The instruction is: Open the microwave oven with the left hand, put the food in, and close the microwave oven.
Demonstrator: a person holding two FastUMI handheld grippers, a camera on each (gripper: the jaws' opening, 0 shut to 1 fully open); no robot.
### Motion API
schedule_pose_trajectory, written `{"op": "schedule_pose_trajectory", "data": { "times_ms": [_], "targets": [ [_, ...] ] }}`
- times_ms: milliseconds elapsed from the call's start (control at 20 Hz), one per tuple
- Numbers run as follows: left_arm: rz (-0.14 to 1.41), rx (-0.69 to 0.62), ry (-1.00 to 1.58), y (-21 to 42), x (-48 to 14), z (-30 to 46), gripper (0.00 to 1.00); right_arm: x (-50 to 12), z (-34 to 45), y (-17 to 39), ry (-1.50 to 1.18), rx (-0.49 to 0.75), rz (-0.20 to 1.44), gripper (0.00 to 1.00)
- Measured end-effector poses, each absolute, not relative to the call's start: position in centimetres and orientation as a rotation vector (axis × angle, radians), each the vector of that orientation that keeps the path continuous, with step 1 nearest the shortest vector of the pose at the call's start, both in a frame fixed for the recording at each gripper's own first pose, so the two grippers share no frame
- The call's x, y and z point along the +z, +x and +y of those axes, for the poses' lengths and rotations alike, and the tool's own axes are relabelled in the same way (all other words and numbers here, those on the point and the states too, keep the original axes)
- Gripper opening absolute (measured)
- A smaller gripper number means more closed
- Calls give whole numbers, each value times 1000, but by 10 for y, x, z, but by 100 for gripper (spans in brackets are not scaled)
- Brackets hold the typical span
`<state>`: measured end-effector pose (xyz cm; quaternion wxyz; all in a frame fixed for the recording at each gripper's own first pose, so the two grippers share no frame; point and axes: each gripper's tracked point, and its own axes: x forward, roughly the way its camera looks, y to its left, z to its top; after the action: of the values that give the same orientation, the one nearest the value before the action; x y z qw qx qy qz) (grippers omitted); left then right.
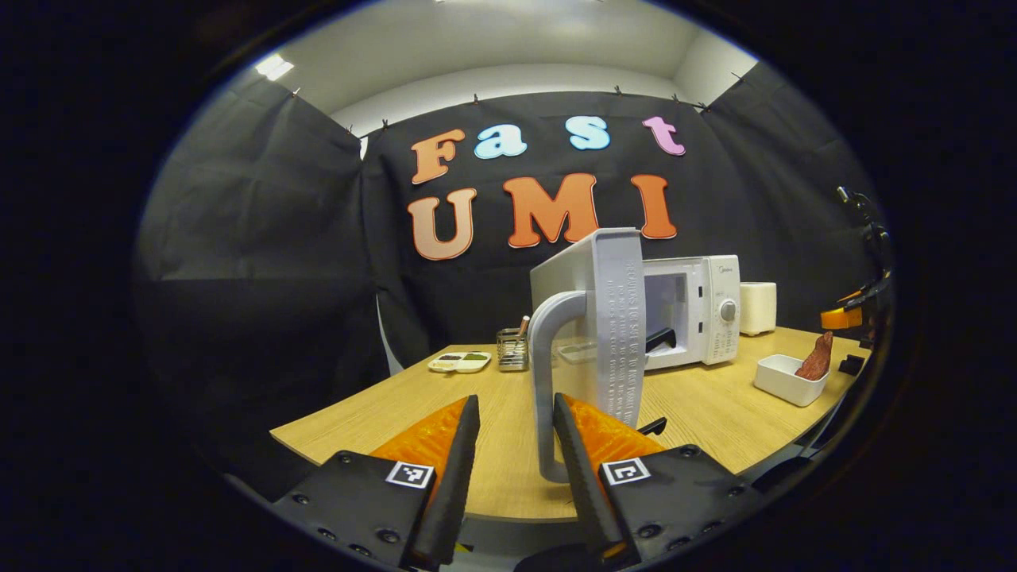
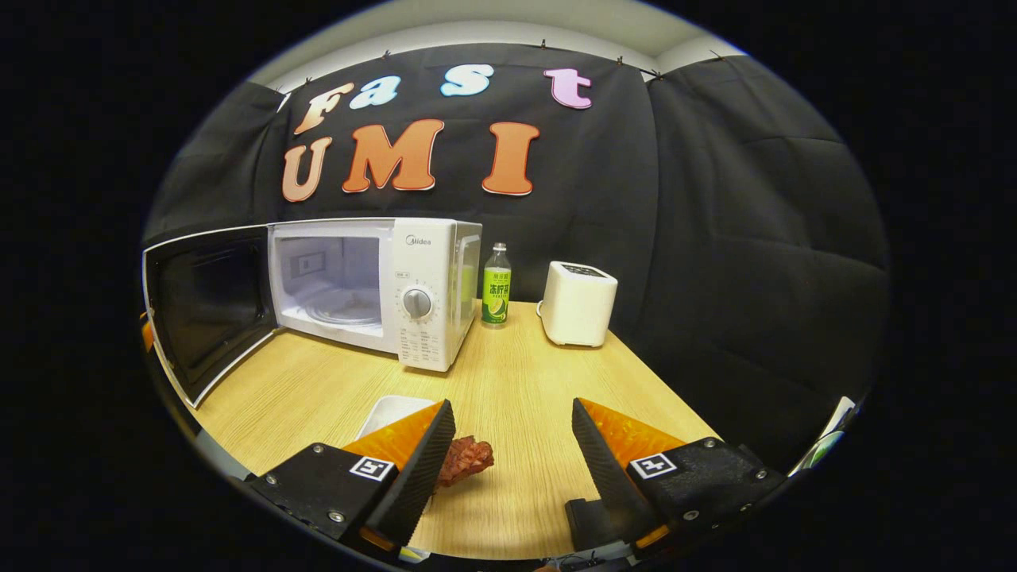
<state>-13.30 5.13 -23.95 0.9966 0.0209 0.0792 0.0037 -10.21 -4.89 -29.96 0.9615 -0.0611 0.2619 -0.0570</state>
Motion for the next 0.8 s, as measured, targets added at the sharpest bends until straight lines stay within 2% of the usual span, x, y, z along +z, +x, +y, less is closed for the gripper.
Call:
{"op": "schedule_pose_trajectory", "data": {
  "times_ms": [50, 100, 250, 350, 400, 450, 550, 650, 750, 800],
  "targets": [
    [155, 19, 38, -137, -239, 60, 65, -301, -48, -104, -125, -123, 539, 92],
    [156, 31, 28, -139, -240, 71, 62, -303, -47, -105, -124, -127, 547, 93],
    [174, 93, 14, -145, -248, 109, 63, -310, -46, -107, -114, -149, 571, 93],
    [188, 129, 9, -144, -251, 130, 74, -320, -50, -109, -91, -171, 600, 93],
    [192, 143, 2, -140, -252, 138, 70, -326, -49, -111, -68, -177, 619, 93],
    [201, 152, -3, -139, -254, 144, 76, -330, -47, -113, -35, -177, 633, 93],
    [207, 173, -2, -134, -255, 154, 80, -339, -40, -113, 37, -173, 661, 93],
    [207, 175, -4, -128, -255, 155, 77, -345, -35, -112, 104, -168, 678, 93],
    [208, 166, -4, -125, -257, 150, 77, -350, -31, -110, 192, -165, 691, 88],
    [207, 162, -3, -123, -256, 147, 80, -352, -27, -110, 246, -161, 701, 86]
  ]
}}
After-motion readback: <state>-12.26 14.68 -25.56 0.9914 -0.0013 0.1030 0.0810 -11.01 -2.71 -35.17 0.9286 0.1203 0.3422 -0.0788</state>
